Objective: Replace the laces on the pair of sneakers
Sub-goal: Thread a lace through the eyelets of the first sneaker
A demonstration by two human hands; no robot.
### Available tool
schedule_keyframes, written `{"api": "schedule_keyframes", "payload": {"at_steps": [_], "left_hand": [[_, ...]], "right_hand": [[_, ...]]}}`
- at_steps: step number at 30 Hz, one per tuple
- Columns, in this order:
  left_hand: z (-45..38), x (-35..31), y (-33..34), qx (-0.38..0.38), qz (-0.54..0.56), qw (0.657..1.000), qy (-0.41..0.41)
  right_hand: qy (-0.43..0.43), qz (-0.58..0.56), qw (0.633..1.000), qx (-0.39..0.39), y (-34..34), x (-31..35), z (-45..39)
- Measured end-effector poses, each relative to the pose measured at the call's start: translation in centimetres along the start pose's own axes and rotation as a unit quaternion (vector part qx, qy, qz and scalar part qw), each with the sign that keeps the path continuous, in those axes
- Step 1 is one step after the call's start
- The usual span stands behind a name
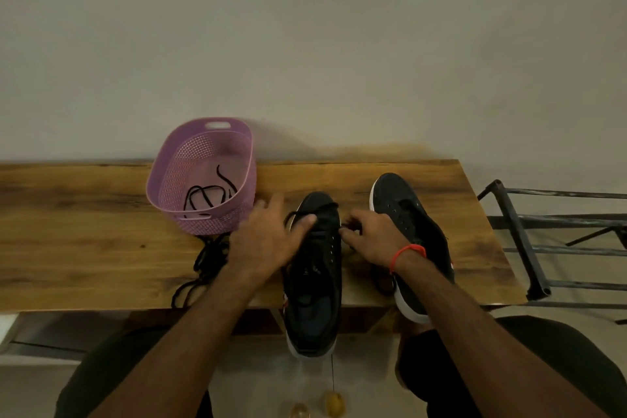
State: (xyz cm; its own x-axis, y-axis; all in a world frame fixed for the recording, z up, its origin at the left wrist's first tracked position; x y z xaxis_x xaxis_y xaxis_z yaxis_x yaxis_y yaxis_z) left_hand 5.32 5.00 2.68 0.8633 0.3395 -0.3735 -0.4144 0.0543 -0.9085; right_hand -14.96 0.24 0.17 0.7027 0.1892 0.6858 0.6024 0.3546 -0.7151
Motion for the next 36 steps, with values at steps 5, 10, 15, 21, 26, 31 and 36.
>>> {"api": "schedule_keyframes", "payload": {"at_steps": [5,10,15,21,26,31,36], "left_hand": [[0.6,-0.9,2.5,0.025,0.024,0.999,0.024],[0.7,-0.8,2.4,0.013,0.044,0.999,0.009],[0.6,-0.8,2.5,0.015,0.043,0.999,0.0],[0.0,-0.2,1.2,0.028,0.127,0.991,-0.011],[-0.1,1.5,-2.6,-0.01,0.284,0.959,0.016],[1.9,1.0,-5.5,-0.052,0.429,0.9,0.056],[3.4,-3.7,-11.0,-0.061,0.487,0.865,0.102]], "right_hand": [[0.017,-0.019,1.0,-0.012,-0.6,0.1,0.2],[0.026,-0.033,0.993,-0.108,-3.4,-0.1,0.5],[0.028,-0.116,0.955,-0.273,-6.8,-0.2,1.1],[0.003,-0.149,0.967,-0.208,-6.6,-0.4,1.0],[-0.05,-0.078,0.978,-0.189,-6.4,0.7,1.4],[-0.074,-0.145,0.959,-0.23,-7.7,3.6,2.3],[-0.045,-0.362,0.916,-0.168,-11.2,10.2,1.9]]}}
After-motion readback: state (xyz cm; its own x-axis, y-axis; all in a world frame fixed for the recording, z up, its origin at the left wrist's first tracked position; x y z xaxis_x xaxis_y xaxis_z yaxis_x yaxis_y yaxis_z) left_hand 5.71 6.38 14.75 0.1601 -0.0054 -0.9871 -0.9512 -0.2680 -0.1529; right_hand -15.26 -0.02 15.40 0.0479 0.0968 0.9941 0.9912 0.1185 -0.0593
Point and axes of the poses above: each hand's wrist, its own z-axis away from the middle knuckle, its own y-axis out of the palm, x = y × z, the point moved 1 cm from there along -z, towards the middle knuckle, and after that the axes turned 6 degrees about -y, right-handed, at the moved point
